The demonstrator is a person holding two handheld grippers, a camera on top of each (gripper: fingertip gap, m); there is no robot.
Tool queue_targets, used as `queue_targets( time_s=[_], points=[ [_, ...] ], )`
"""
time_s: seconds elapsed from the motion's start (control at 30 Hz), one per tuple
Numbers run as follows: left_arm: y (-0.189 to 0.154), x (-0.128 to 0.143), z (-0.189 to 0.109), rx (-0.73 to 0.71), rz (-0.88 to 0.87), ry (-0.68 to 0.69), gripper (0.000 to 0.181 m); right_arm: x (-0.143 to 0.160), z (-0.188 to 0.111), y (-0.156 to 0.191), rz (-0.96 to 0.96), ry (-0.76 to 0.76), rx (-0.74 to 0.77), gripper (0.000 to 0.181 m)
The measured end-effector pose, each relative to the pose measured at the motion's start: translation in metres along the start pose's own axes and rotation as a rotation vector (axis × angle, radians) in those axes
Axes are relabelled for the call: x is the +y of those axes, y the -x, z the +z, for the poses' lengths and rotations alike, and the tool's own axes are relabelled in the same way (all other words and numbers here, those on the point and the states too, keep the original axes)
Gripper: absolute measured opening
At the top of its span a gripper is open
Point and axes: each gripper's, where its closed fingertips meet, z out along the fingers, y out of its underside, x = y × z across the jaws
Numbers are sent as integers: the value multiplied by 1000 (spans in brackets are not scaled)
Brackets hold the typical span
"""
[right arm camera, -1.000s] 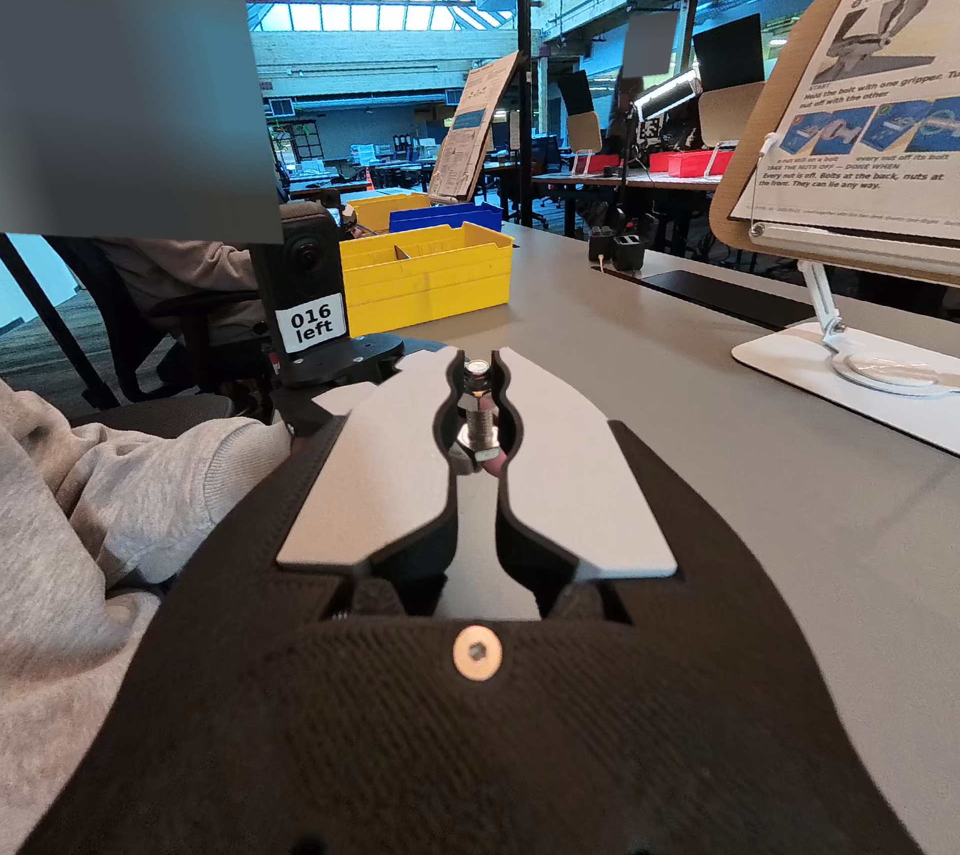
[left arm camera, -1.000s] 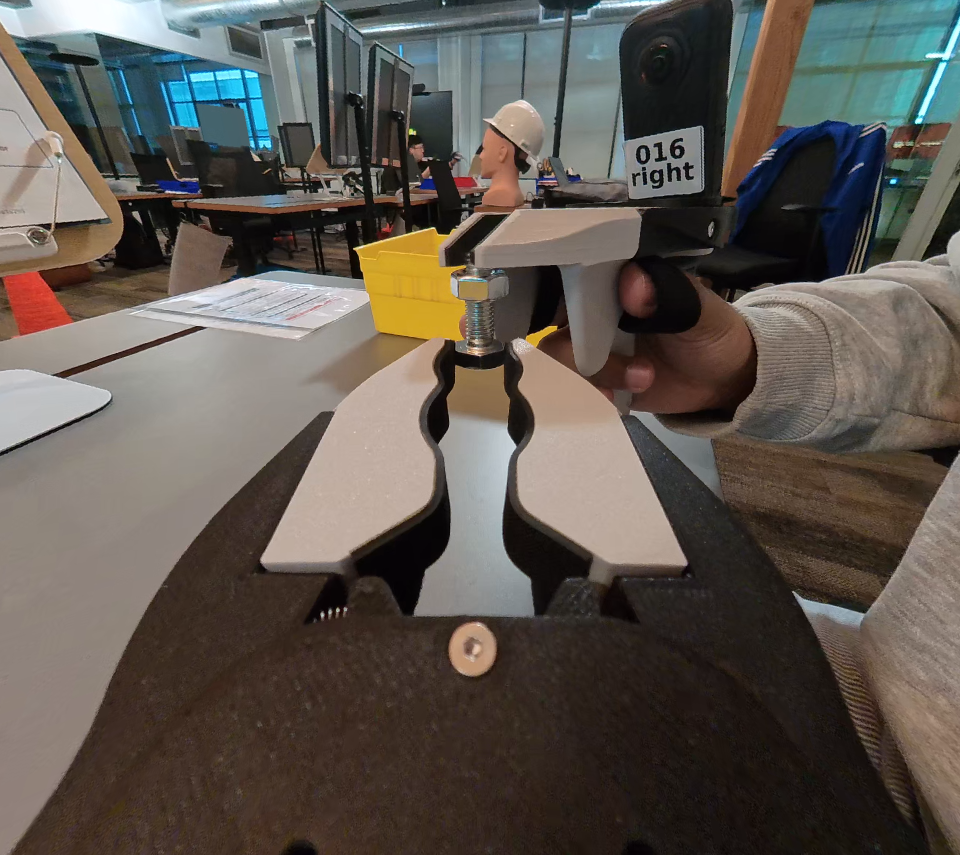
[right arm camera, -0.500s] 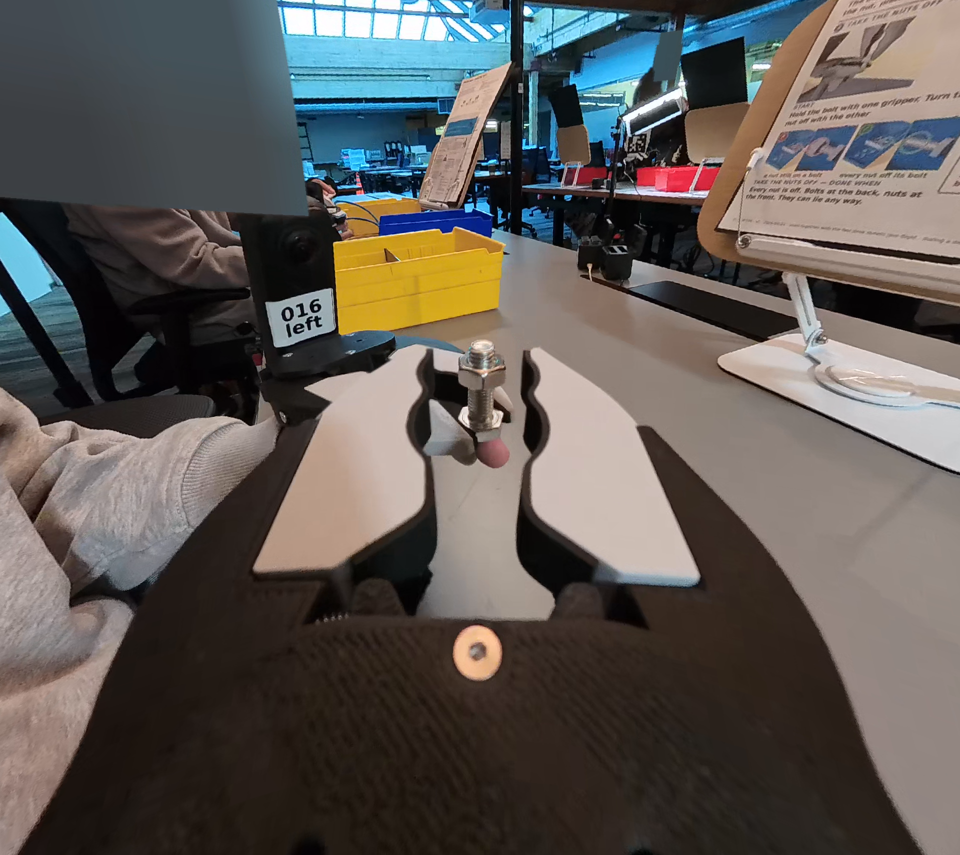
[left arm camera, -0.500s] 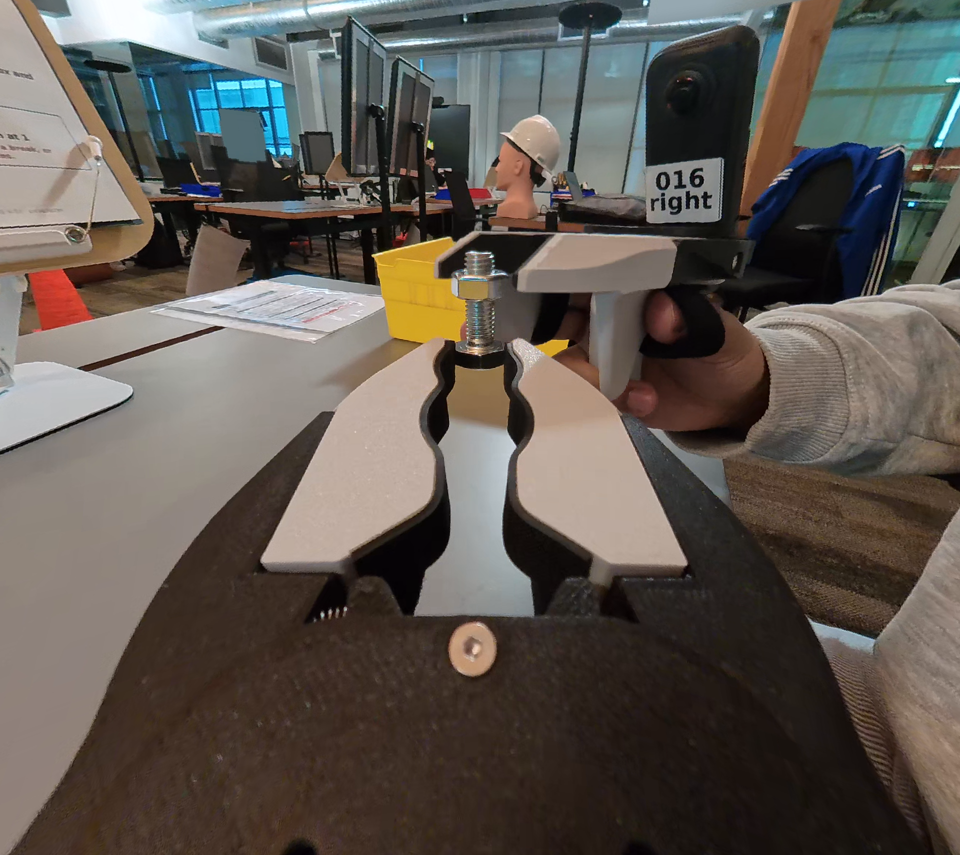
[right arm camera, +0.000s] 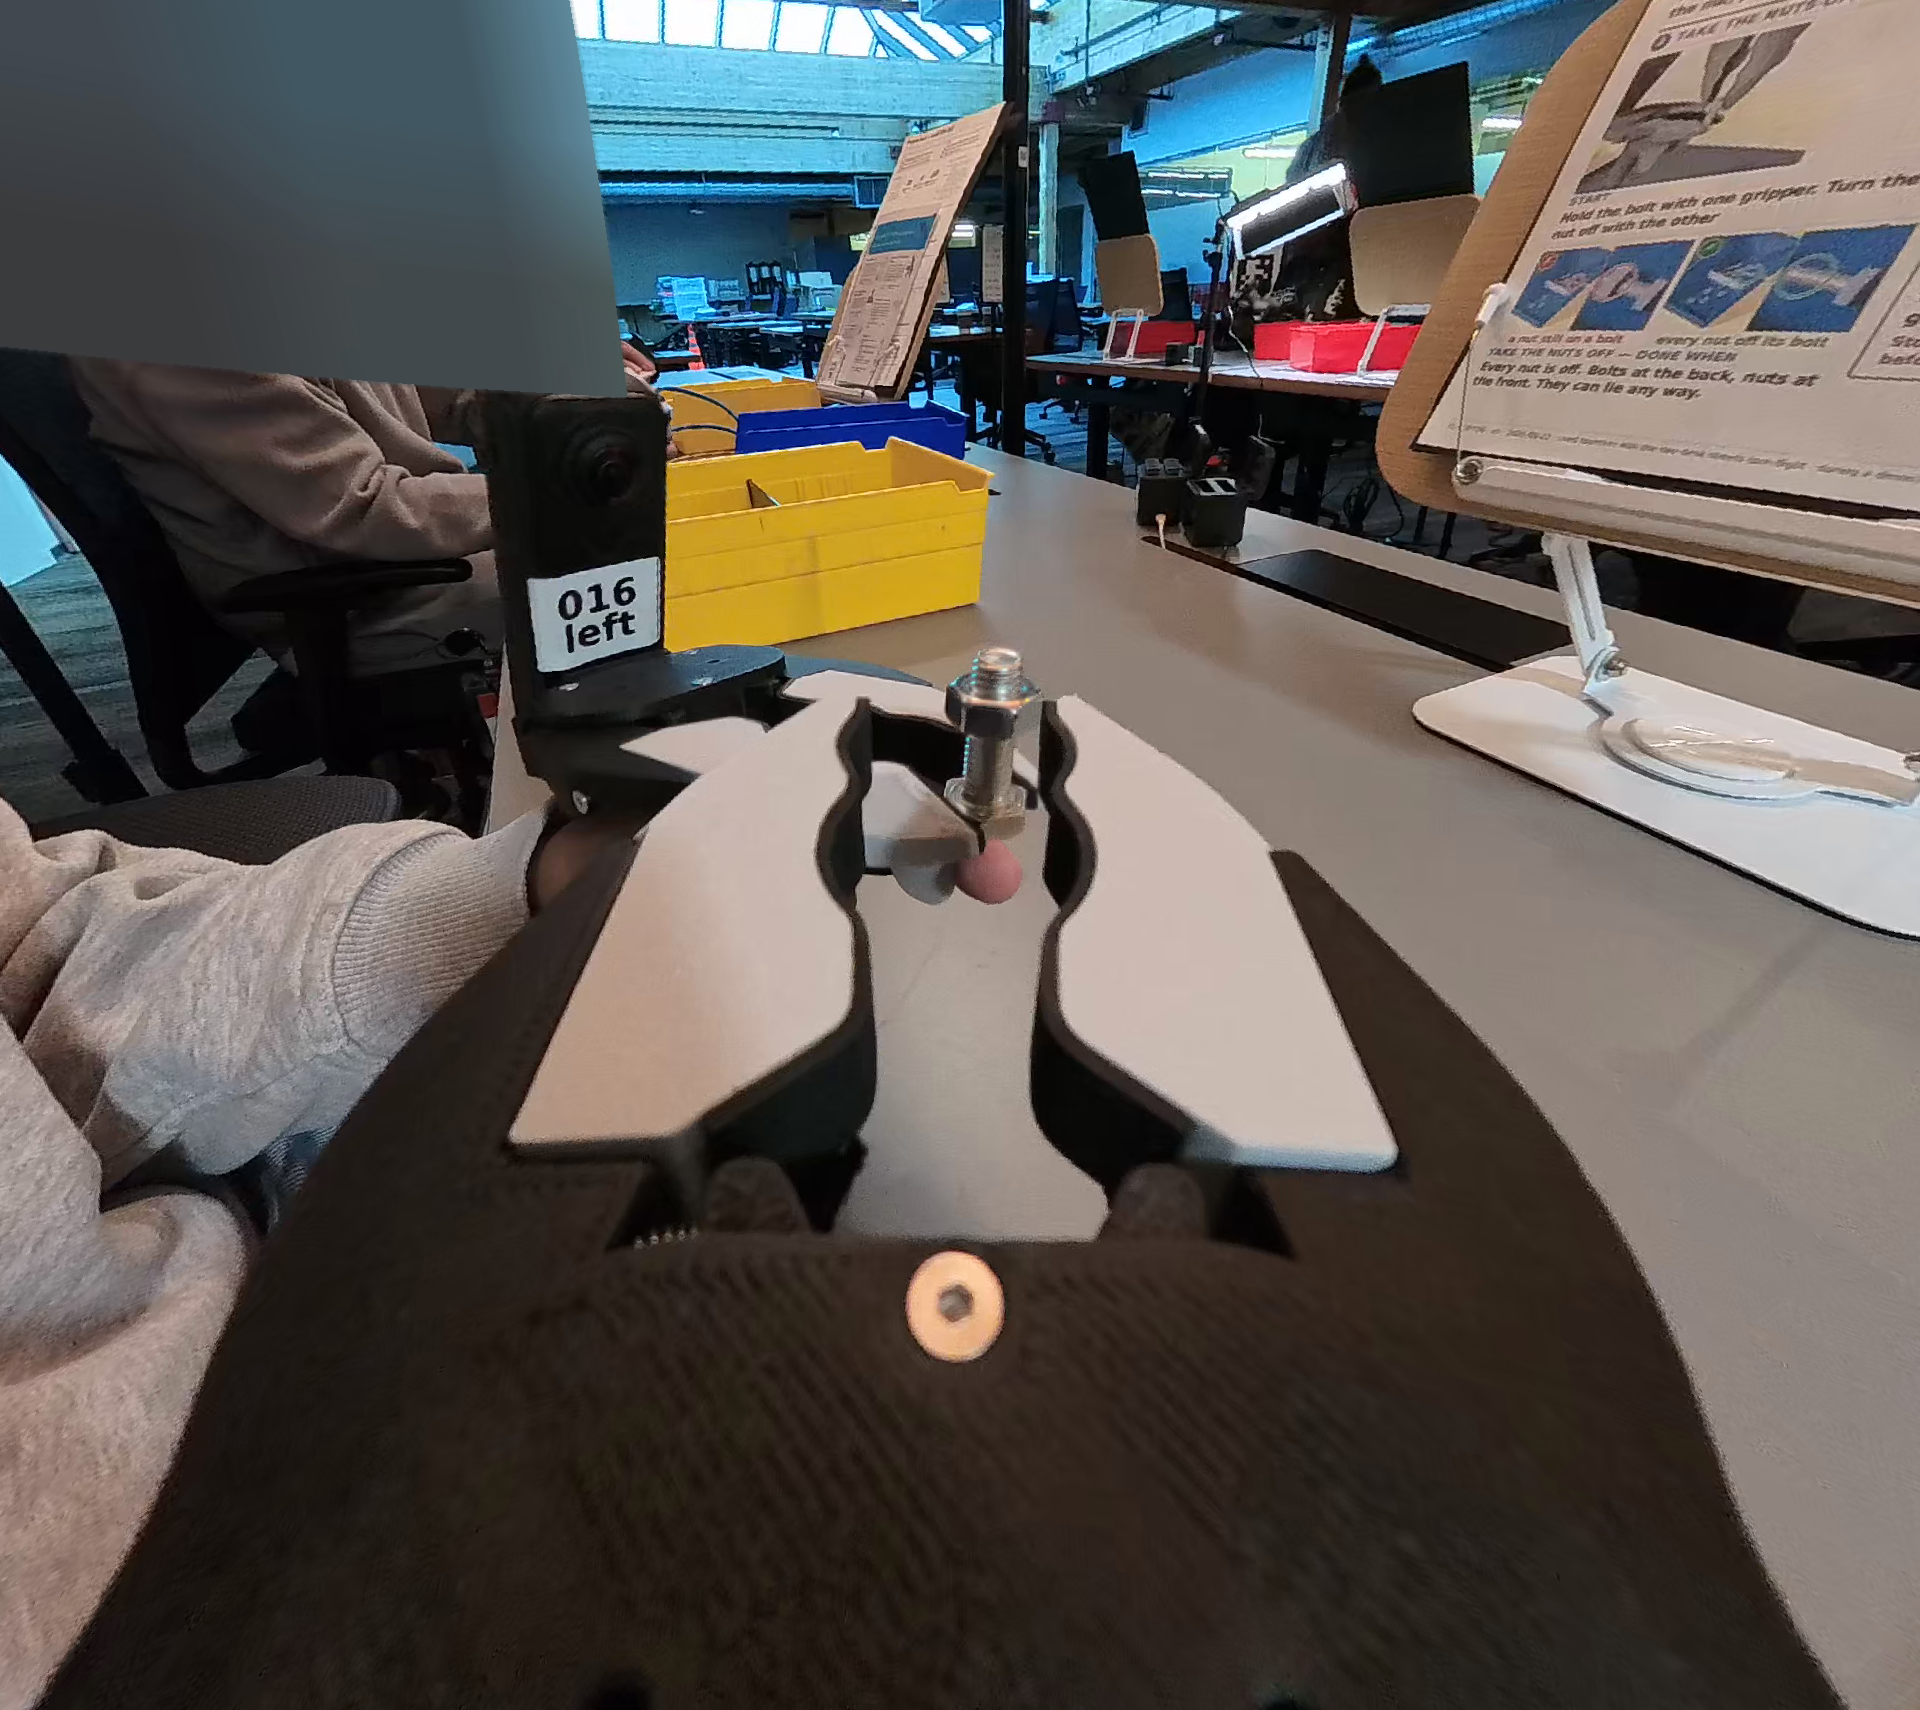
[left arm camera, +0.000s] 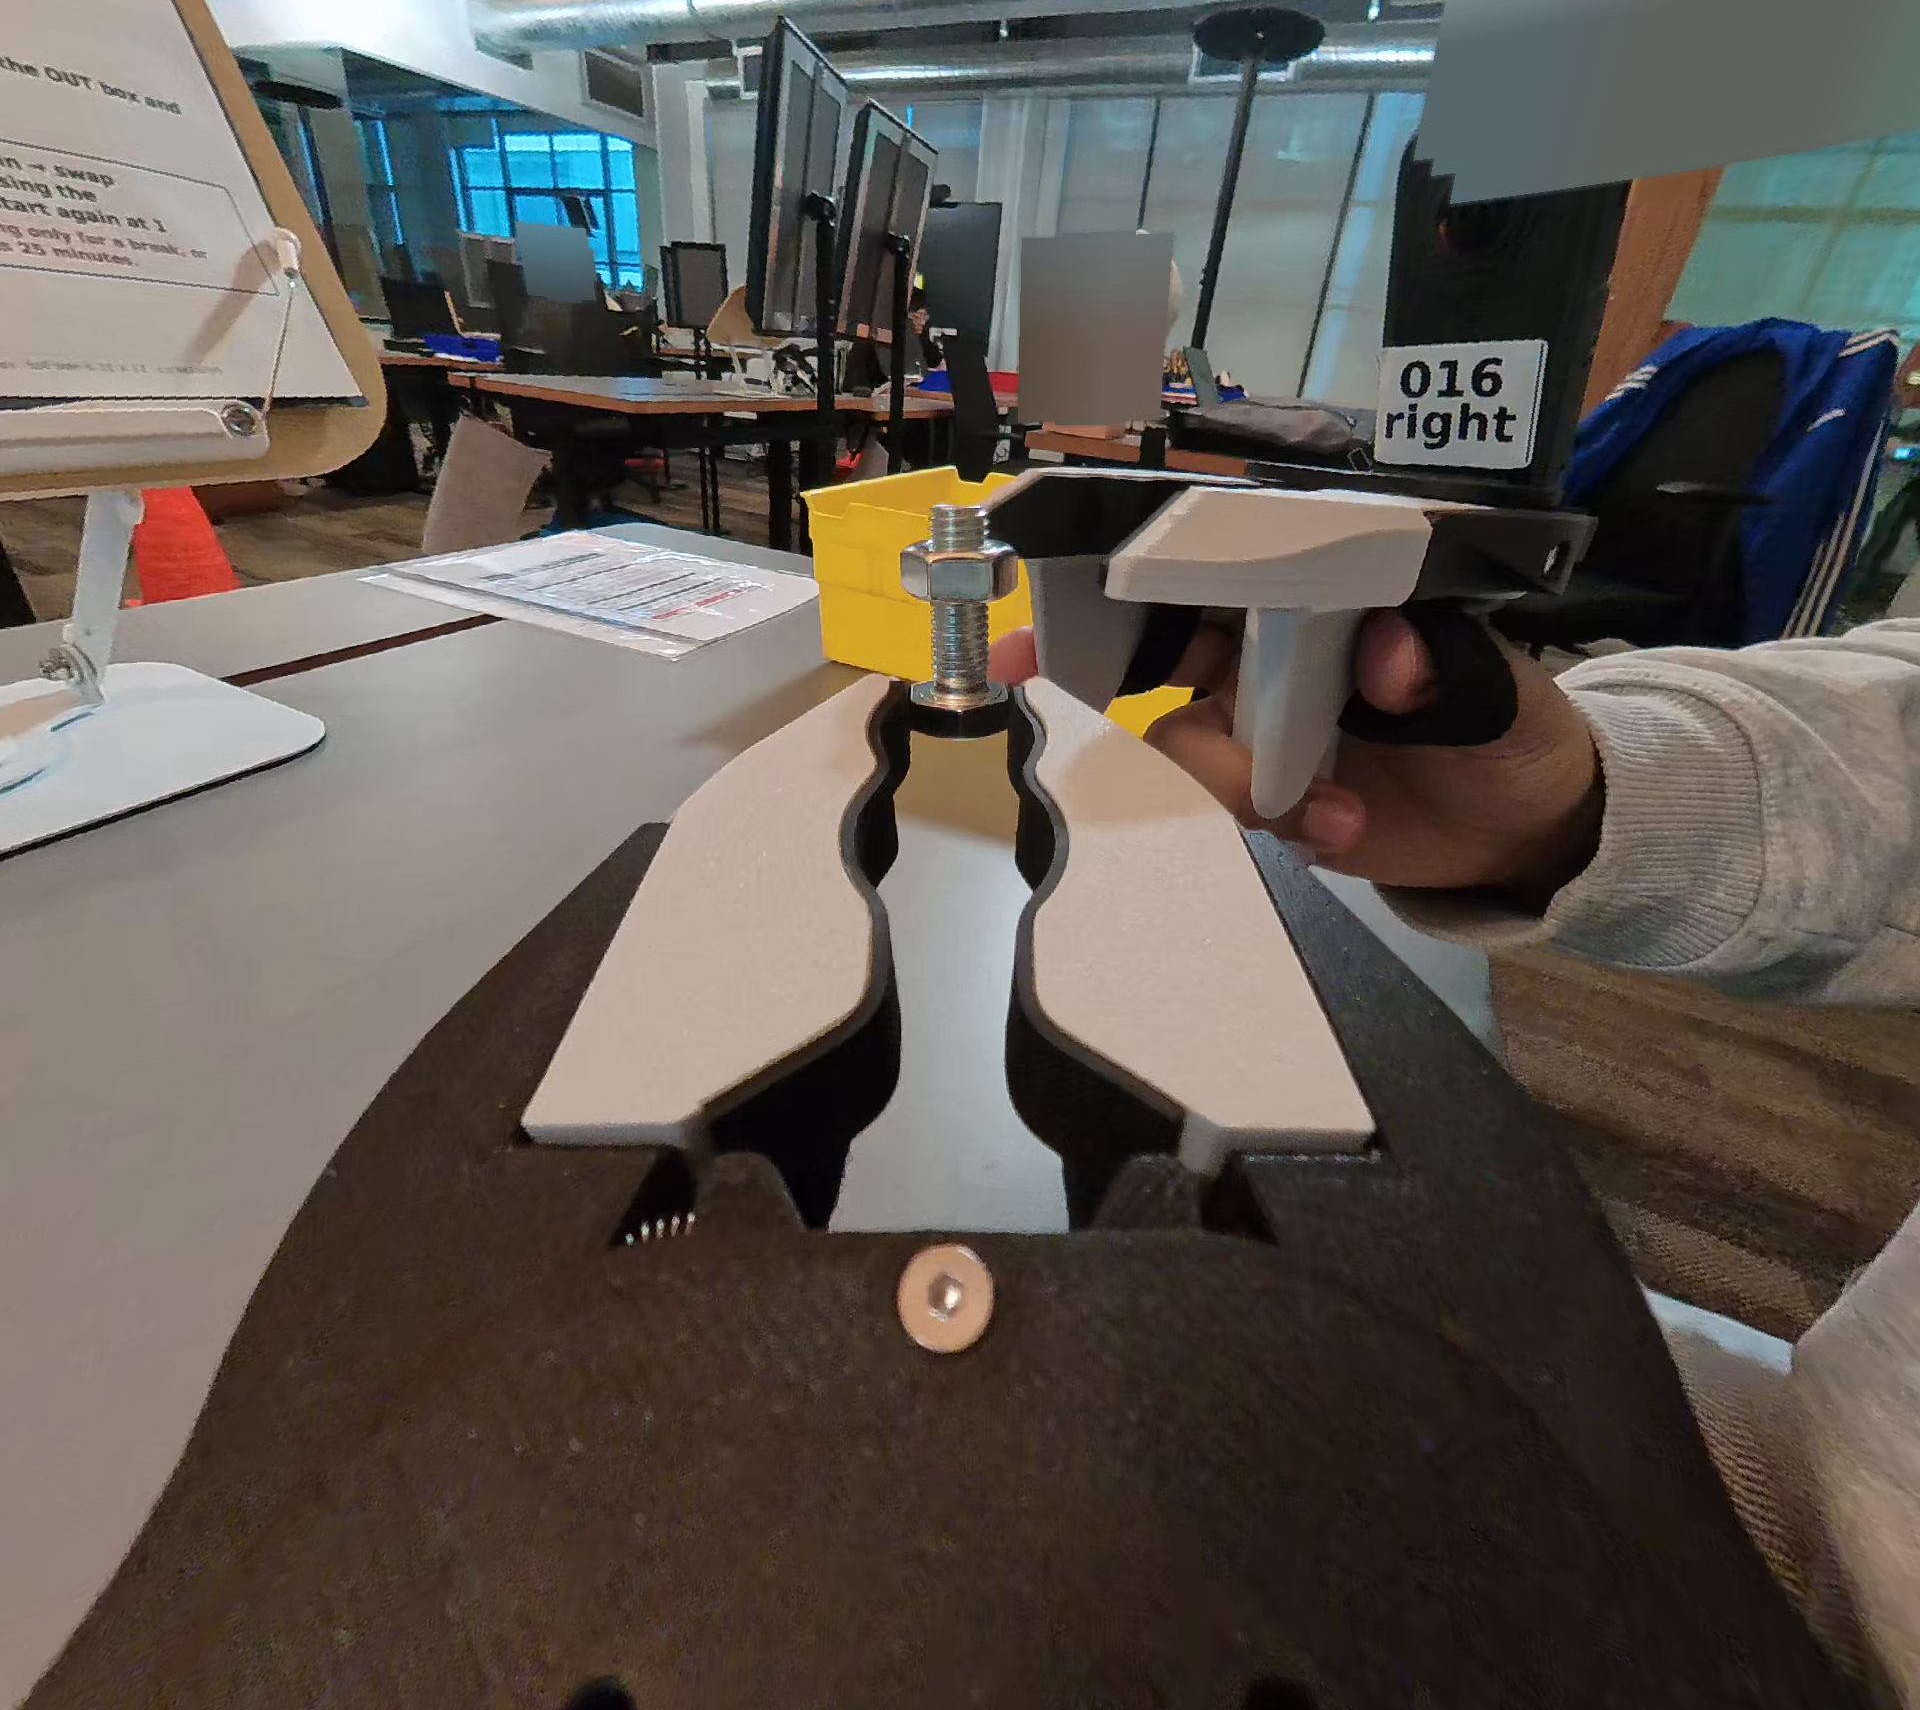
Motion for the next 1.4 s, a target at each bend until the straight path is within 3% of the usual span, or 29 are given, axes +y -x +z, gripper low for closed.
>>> queue_targets(
  time_s=[0.43,0.63,1.17,1.3,1.4],
  points=[
    [-7,7,3,13,59,39,20,0,-3,-11,-14,1,63,23],
    [-6,8,4,4,72,45,19,0,-3,-7,-80,10,67,9],
    [-8,7,4,8,69,35,20,-1,-3,-8,-48,48,53,9],
    [4,-2,1,-53,43,-7,29,-24,-14,-20,-69,8,119,9],
    [13,-11,-4,-91,-9,-60,31,-65,-40,-43,-196,-9,236,10]
  ],
)
